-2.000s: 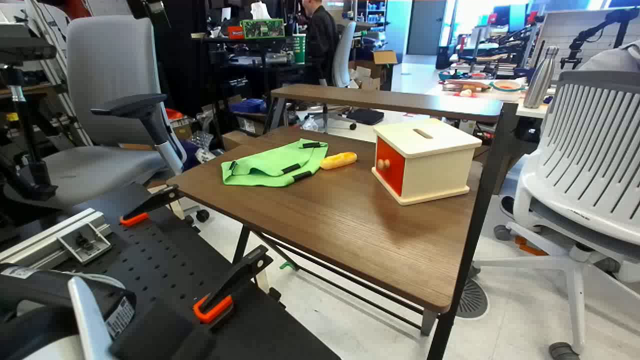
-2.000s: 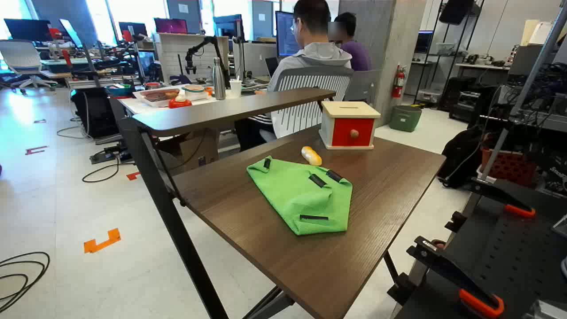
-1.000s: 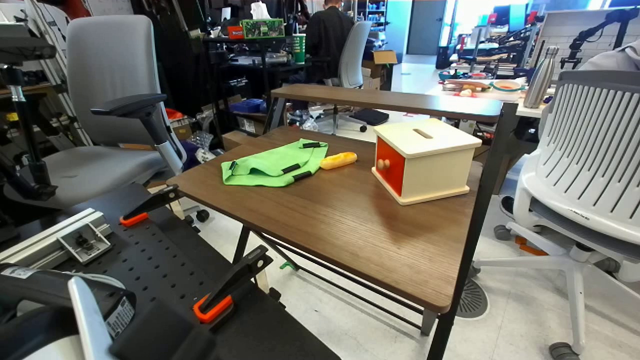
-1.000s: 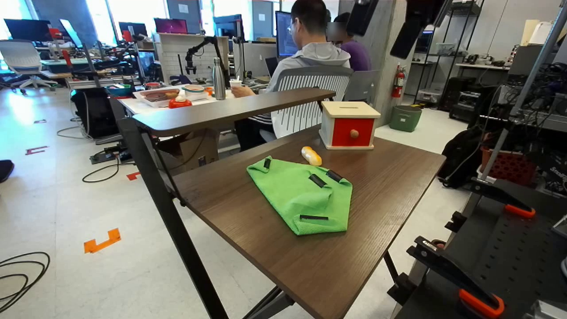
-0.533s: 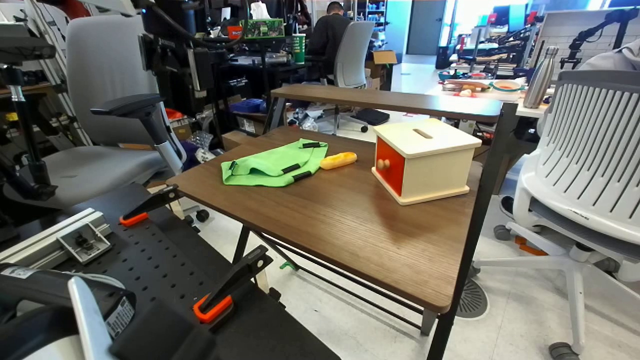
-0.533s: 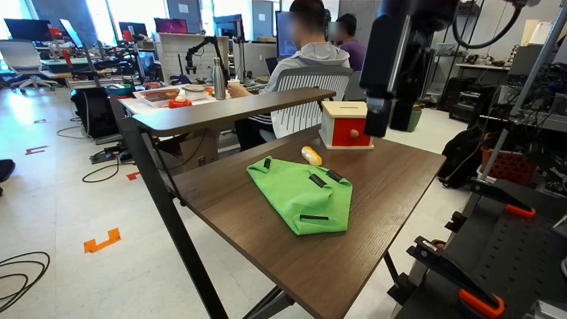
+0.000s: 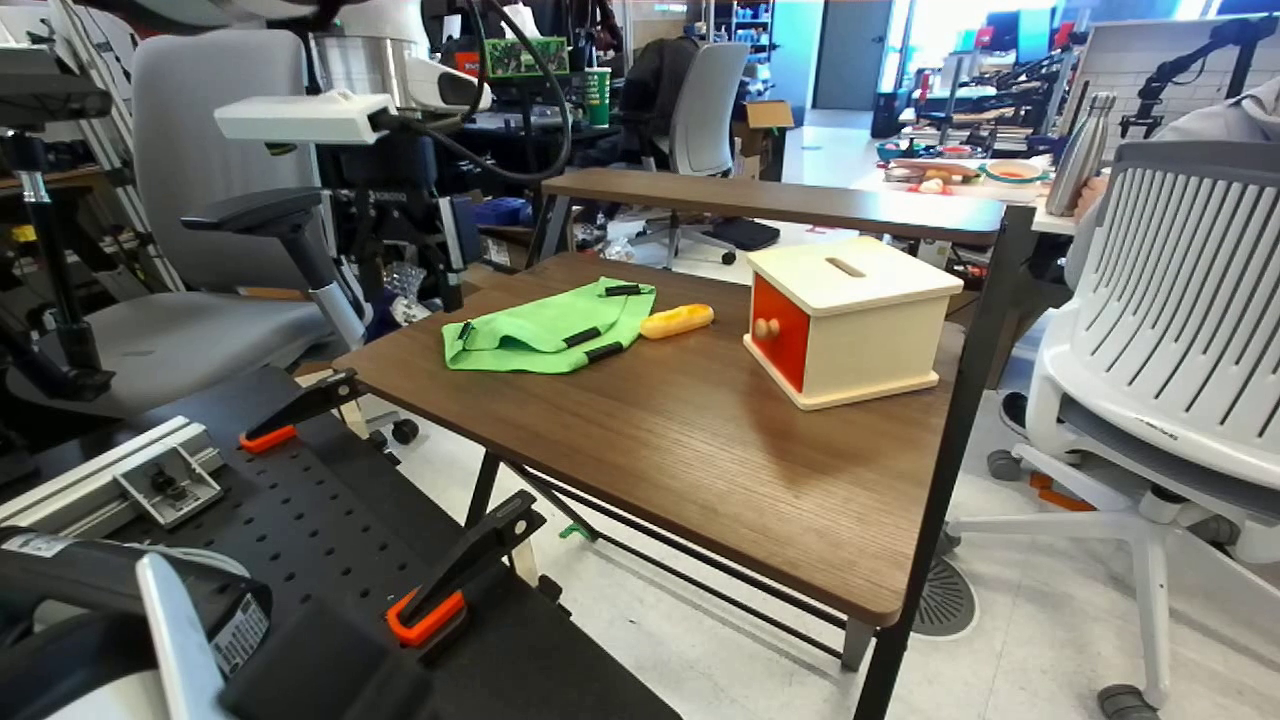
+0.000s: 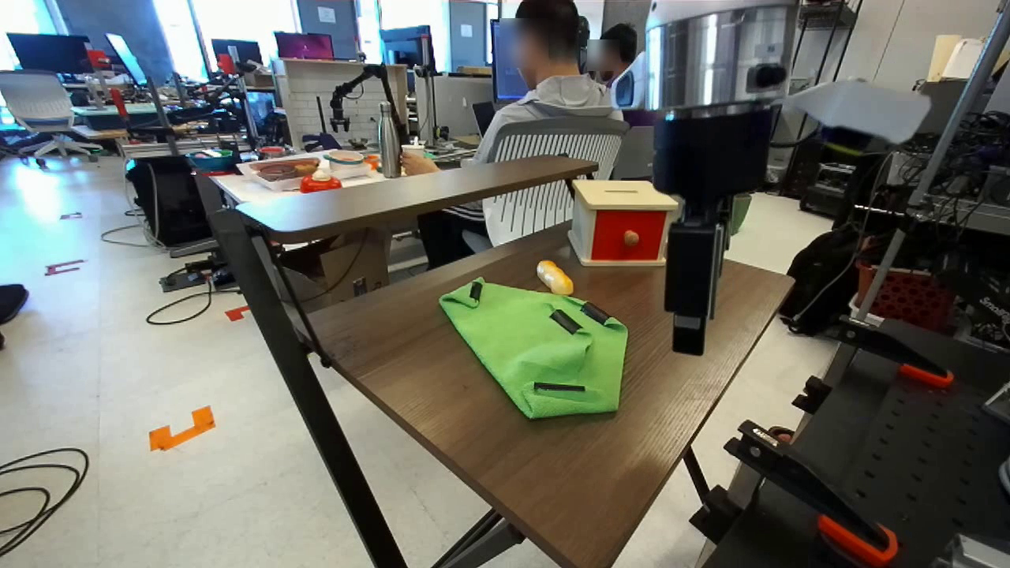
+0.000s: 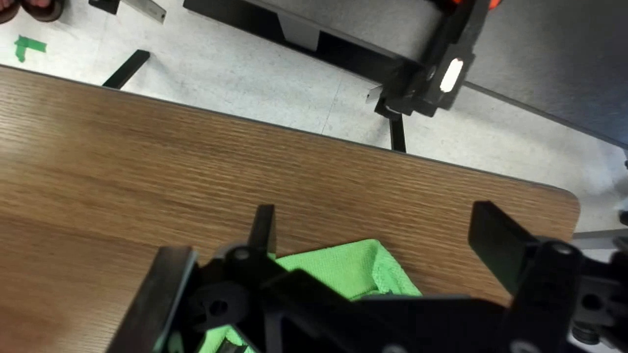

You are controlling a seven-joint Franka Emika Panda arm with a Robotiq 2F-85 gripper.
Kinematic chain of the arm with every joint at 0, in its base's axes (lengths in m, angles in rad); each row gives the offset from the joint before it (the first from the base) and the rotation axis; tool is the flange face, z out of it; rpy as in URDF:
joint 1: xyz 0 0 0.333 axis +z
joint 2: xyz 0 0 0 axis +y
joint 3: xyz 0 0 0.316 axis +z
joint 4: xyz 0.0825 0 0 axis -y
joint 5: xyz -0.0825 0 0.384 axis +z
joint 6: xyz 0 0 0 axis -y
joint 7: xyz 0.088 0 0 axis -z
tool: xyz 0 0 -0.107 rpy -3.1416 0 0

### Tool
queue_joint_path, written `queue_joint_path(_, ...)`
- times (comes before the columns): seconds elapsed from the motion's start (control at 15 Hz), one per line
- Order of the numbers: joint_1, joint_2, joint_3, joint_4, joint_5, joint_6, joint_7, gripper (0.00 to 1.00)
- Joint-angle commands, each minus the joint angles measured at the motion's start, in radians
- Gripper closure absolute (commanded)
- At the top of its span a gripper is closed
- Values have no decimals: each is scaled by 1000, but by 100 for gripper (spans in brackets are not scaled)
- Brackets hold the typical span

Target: Fold the cloth on the table

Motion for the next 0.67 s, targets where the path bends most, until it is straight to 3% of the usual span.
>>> queue_joint_path(0.0,17,93,-20,34,-101,121,45,0)
queue_joint_path(0.6,76,253,-40,37,-130,402,37,0)
